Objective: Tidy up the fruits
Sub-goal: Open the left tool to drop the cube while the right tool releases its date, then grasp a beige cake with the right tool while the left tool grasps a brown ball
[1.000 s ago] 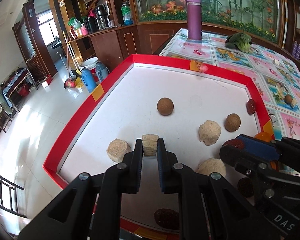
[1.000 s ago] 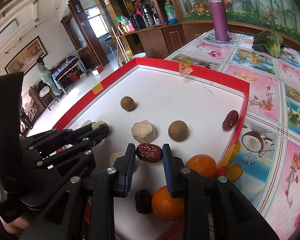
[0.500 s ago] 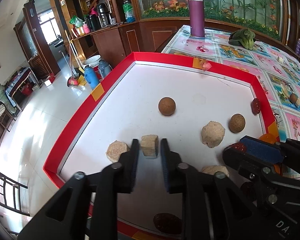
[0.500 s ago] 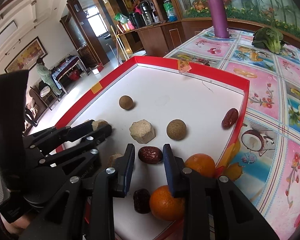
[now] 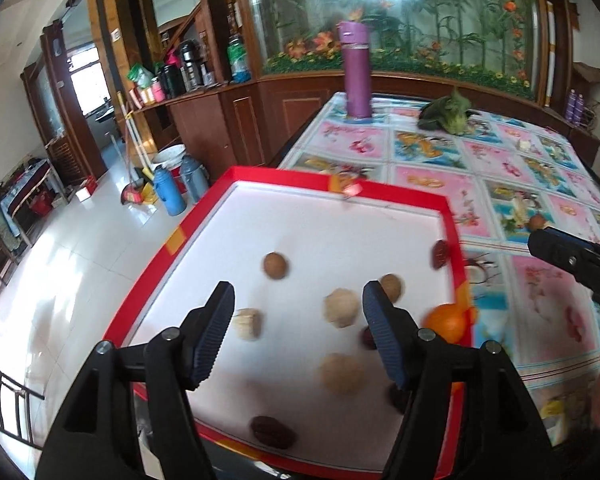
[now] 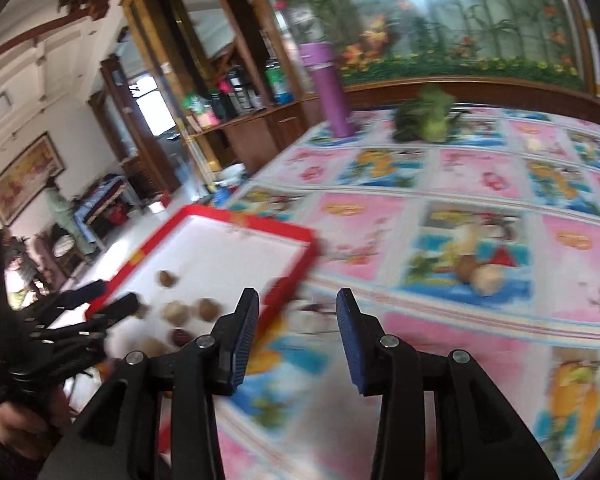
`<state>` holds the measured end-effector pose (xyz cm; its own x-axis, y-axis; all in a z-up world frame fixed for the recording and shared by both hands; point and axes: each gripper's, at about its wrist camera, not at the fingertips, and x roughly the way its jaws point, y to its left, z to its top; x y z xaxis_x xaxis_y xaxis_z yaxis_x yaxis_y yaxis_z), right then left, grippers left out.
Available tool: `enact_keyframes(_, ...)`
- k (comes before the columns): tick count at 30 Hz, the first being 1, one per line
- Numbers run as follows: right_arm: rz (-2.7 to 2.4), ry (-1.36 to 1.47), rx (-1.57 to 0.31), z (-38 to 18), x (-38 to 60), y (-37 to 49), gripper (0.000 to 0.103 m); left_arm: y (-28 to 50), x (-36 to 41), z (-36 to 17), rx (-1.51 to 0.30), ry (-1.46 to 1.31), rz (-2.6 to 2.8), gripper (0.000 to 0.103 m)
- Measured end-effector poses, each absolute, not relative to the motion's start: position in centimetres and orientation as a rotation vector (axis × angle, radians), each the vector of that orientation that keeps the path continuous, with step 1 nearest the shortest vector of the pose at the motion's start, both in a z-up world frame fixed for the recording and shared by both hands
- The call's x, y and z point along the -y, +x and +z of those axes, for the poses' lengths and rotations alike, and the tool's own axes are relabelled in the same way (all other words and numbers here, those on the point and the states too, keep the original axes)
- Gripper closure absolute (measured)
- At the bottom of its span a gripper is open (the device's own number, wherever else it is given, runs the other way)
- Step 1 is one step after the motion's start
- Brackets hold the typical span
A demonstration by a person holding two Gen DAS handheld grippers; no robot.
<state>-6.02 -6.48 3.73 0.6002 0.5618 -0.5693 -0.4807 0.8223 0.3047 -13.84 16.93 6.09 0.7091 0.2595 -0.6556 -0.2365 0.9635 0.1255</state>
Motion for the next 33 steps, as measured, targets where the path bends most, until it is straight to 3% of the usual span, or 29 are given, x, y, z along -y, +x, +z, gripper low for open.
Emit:
enact_keyframes(6,0.419,0.079,-0.762,2.1,12.1,-2.0,0.063,-12.1,-12.0,6.7,-0.734,0.067,0.155,0.027)
enact_keyframes(19,0.439,0.043,-0.852,-0.3,12.4,2.1,0.063,-7.6,-4.6,6.5,-0.781,0.11,-0.005,0.027)
enact_keyframes(21,0.444,0.052,-0.855,-0.3,12.5,2.3,0.065,-7.0,-4.1,6.2,-0.791,0.115,-0.013,0.027)
enact_keyframes(23,0.455,0.046,-0.859,-0.4,12.4,2.4,0.075,-6.3,-3.5,6.0,-0.799,0.113,-0.03,0.027)
enact_keyframes(25,0.454,0.041,-0.861,-0.4,12.4,2.4,0.077,-5.5,-2.7,5.6,-0.805,0.121,-0.046,0.027)
enact_keyframes(33,0.401,0.257,-0.825,1.2,17.3,3.3,0.077,-1.8,-0.1,4.3,-0.83,0.114,-0.115,0.027)
